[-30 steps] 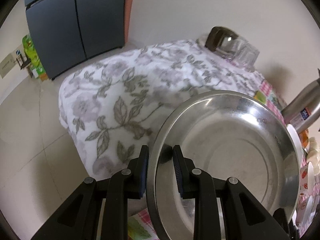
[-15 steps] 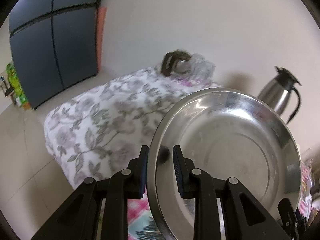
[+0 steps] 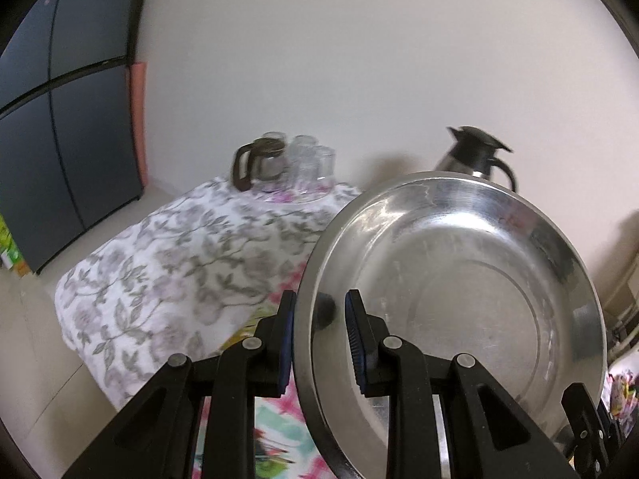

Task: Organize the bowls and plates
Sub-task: 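Lift the steel basin with the left tool, tilting it up on edge, then carry the steel basin with the left tool over the white square plate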

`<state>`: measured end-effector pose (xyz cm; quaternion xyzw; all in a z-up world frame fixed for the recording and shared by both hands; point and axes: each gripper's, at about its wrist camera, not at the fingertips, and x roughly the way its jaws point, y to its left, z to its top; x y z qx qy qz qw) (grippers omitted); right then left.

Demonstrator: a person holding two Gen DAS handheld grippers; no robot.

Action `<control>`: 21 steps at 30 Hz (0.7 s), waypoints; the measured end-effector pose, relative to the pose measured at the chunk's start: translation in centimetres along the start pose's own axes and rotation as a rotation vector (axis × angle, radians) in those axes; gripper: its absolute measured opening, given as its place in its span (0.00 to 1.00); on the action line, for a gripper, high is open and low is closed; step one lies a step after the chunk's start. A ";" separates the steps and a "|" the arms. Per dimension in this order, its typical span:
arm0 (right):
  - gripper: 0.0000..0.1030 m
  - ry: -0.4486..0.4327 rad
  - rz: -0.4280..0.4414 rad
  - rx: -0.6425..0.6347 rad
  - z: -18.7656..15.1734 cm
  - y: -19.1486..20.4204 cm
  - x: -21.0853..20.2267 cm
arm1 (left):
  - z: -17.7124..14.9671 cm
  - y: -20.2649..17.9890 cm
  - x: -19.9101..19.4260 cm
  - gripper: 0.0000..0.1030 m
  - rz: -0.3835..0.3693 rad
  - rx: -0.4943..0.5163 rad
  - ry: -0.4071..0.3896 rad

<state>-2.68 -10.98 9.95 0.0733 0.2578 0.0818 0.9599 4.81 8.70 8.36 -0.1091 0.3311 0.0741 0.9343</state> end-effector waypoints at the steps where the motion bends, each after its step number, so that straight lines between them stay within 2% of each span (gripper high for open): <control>1: 0.28 -0.008 -0.008 0.008 0.1 -0.5 -0.5 | 0.1 -0.5 -0.1 0.25 -0.008 0.006 -0.003; 11: 0.28 -0.056 -0.072 0.088 0.7 -5.9 -3.5 | -0.3 -6.7 -1.2 0.25 -0.089 0.078 -0.007; 21: 0.28 -0.068 -0.132 0.117 0.4 -9.5 -5.7 | -2.4 -10.1 -0.8 0.25 -0.155 0.118 0.028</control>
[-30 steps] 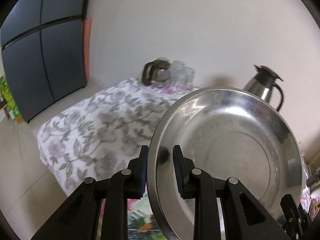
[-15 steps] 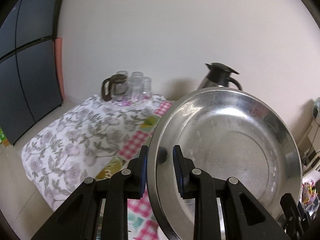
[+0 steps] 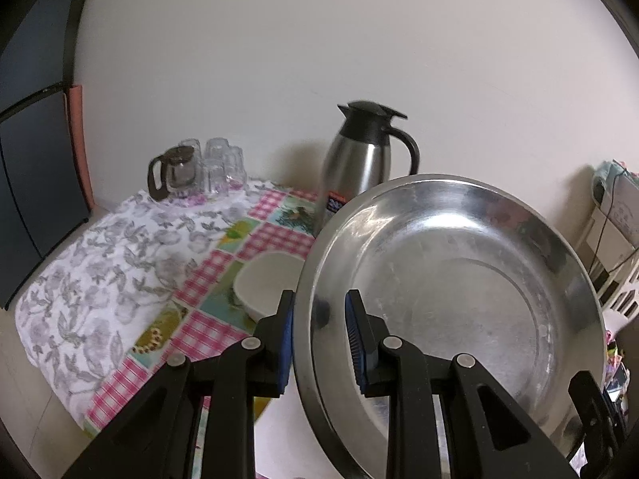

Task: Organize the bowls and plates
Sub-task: 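Carry the steel basin with the left tool over the white square plate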

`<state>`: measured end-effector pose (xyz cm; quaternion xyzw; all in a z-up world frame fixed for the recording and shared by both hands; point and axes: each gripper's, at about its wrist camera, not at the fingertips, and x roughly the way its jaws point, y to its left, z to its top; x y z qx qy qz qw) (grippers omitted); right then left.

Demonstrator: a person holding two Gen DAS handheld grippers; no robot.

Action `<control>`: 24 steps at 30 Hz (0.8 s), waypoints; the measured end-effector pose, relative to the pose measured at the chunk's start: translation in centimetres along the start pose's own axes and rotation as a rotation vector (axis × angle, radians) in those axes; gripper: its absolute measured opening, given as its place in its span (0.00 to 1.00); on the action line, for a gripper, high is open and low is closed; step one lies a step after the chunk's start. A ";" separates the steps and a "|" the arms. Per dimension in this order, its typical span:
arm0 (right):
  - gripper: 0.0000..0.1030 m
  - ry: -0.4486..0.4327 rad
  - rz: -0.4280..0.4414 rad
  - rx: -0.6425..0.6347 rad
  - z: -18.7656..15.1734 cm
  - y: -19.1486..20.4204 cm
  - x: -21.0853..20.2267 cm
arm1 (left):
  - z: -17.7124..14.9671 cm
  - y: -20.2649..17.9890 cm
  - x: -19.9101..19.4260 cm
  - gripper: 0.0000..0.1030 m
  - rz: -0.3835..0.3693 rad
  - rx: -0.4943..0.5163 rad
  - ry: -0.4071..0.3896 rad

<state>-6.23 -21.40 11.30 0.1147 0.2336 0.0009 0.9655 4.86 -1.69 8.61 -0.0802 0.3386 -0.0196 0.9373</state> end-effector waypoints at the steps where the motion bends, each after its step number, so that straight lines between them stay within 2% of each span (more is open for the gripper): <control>1: 0.28 0.008 -0.006 -0.002 -0.2 -0.1 0.0 | -0.3 -0.1 0.3 0.25 -0.002 -0.002 0.012; 10: 0.28 0.128 -0.043 0.011 -2.4 -1.0 1.2 | -2.4 0.7 2.4 0.25 -0.019 -0.018 0.123; 18: 0.28 0.208 -0.035 -0.014 -4.0 -0.2 3.2 | -3.9 3.0 5.4 0.25 0.012 -0.080 0.275; 24: 0.29 0.267 -0.030 -0.033 -5.0 0.3 4.4 | -4.7 4.0 6.5 0.25 0.049 -0.105 0.335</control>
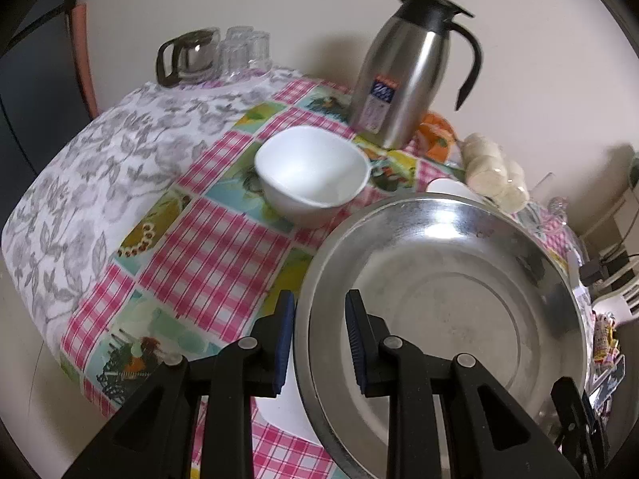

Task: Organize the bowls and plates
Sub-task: 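Carry the steel basin with the left tool over the white square plate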

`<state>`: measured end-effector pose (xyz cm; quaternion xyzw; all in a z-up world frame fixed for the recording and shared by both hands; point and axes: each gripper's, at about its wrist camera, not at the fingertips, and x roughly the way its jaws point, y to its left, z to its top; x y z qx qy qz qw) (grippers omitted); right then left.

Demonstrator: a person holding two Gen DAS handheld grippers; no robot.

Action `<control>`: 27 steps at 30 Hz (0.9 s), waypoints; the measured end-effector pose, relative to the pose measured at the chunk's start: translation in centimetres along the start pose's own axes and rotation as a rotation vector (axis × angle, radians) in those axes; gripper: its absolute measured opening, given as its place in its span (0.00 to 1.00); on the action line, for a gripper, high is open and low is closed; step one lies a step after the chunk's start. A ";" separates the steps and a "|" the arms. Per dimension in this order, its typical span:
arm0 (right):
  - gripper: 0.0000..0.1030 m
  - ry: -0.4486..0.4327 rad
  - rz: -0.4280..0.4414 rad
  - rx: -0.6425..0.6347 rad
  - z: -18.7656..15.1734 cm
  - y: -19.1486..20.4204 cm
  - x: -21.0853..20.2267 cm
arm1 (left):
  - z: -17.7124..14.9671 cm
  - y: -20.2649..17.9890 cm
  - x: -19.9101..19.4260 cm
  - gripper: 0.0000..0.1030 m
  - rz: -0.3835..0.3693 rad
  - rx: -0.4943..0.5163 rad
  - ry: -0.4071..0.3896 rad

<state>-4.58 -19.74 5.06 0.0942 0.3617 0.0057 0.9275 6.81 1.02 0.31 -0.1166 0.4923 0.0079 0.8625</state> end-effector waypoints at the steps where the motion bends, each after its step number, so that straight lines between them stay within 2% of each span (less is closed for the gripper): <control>1: 0.29 0.009 0.001 -0.003 -0.1 0.1 0.3 | 0.0 0.2 0.2 0.25 0.006 -0.003 0.005; 11: 0.30 0.090 -0.004 -0.040 -1.3 1.4 2.3 | -0.4 2.2 1.6 0.25 0.038 -0.057 0.070; 16: 0.30 0.173 -0.006 -0.042 -2.3 1.4 4.1 | -0.8 3.0 2.6 0.25 0.033 -0.092 0.118; 27: 0.30 0.329 -0.044 -0.074 -4.2 1.8 6.5 | -1.0 4.0 2.5 0.25 0.033 -0.141 0.149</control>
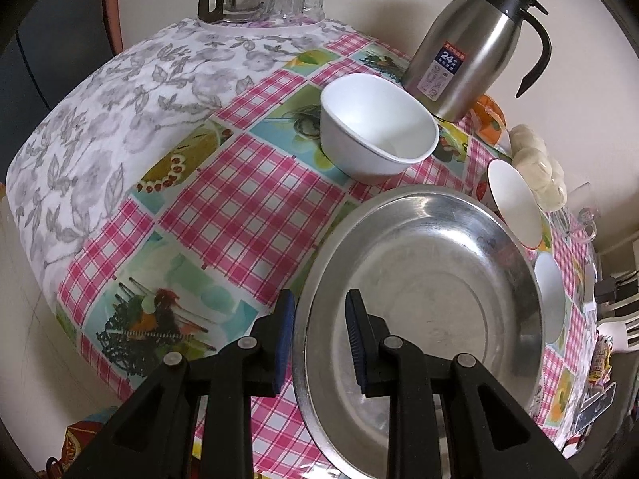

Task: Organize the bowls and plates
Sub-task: 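Carry the steel basin with the left tool over the white square plate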

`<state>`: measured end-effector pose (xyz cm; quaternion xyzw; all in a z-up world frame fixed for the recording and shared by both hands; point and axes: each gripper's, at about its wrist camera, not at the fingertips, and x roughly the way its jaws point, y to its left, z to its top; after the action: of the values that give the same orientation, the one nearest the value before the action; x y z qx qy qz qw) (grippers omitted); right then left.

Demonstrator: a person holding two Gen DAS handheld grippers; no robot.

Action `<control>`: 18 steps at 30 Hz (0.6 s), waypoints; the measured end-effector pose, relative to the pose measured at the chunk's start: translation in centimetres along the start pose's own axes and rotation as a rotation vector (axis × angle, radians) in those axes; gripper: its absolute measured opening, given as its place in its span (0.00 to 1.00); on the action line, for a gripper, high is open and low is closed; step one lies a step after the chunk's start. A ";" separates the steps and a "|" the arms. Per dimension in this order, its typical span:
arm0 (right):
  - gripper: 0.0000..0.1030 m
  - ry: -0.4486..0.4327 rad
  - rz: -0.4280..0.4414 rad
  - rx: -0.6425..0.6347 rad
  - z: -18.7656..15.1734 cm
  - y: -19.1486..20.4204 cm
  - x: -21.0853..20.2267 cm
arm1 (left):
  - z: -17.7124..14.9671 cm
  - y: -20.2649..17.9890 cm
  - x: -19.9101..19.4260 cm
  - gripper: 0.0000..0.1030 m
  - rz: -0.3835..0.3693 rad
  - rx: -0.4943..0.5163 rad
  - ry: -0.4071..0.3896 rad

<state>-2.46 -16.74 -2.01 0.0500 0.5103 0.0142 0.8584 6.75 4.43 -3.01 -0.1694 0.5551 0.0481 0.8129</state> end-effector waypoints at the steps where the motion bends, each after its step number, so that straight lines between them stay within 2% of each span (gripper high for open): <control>1: 0.30 0.014 -0.003 0.000 -0.1 0.0 0.2 | 0.0 0.1 0.0 0.25 -0.002 -0.005 0.002; 4: 0.30 0.051 -0.014 -0.006 -0.3 0.1 0.9 | 0.0 0.3 0.2 0.25 -0.005 -0.020 0.013; 18: 0.31 0.086 -0.024 -0.009 -0.3 0.6 1.1 | 0.1 1.0 -0.6 0.27 -0.009 -0.050 0.008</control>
<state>-2.22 -16.04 -3.02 0.0392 0.5475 0.0082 0.8359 6.37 5.44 -2.68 -0.1922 0.5564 0.0578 0.8063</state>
